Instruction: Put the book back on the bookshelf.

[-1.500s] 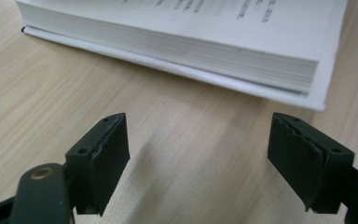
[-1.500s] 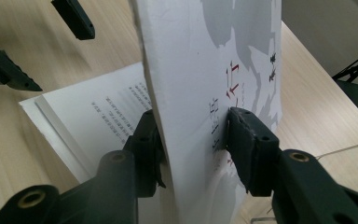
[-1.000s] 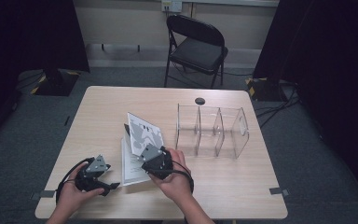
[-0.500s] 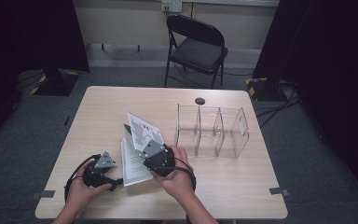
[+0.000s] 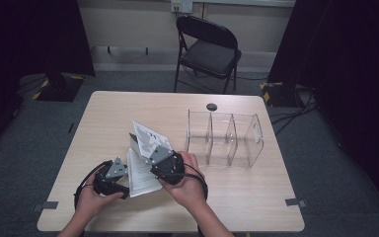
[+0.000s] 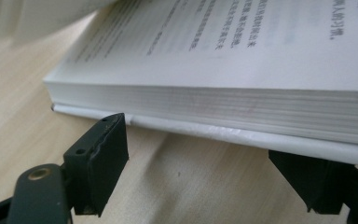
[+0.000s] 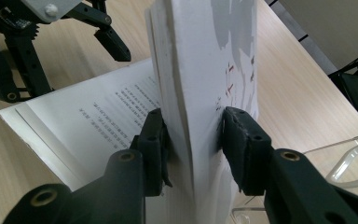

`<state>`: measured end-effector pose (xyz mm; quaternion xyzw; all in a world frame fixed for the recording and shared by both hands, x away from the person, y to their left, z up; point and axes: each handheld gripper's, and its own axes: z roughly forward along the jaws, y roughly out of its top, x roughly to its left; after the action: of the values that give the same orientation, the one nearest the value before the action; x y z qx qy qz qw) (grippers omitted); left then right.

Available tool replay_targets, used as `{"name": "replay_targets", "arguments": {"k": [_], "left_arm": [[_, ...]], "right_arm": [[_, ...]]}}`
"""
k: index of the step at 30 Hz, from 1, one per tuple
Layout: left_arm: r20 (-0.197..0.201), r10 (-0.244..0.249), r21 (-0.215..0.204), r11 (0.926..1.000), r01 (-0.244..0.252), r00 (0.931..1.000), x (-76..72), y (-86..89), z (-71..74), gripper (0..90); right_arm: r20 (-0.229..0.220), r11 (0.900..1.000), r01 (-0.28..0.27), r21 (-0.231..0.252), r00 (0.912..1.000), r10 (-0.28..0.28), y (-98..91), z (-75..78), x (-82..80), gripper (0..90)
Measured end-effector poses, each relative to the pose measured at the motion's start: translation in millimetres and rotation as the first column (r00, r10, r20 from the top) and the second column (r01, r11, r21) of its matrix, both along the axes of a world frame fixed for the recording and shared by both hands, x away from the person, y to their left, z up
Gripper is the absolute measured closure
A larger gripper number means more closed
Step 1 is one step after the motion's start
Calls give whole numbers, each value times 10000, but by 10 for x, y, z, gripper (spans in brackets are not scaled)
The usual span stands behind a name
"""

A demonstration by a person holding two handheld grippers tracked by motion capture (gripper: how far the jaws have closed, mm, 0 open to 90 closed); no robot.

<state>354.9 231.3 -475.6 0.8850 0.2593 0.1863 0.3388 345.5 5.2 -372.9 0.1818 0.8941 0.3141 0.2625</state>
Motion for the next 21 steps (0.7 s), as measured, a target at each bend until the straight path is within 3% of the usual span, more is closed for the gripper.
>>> {"name": "replay_targets", "arguments": {"k": [2, 11, 18, 21], "left_arm": [[392, 19, 14, 10000, -19, 9992, -24, -1, 59, 181], [1171, -484, 120, 9988, 473, 9919, -81, -45, 175, 181], [1404, -621, 229, 9980, 594, 9881, -80, -79, 237, 187], [1644, -980, 295, 9951, 944, 9815, -93, -100, 288, 254]], "right_arm": [[-10, 9999, -84, -56, 10000, 84, 15, 51, 10, 614], [-53, 9986, -337, -407, 9994, 335, 86, 132, 15, 615], [-252, 9976, -361, -594, 9991, 347, 127, 177, 40, 610], [-297, 9964, -410, -743, 9988, 389, 138, 190, 50, 607]]}}
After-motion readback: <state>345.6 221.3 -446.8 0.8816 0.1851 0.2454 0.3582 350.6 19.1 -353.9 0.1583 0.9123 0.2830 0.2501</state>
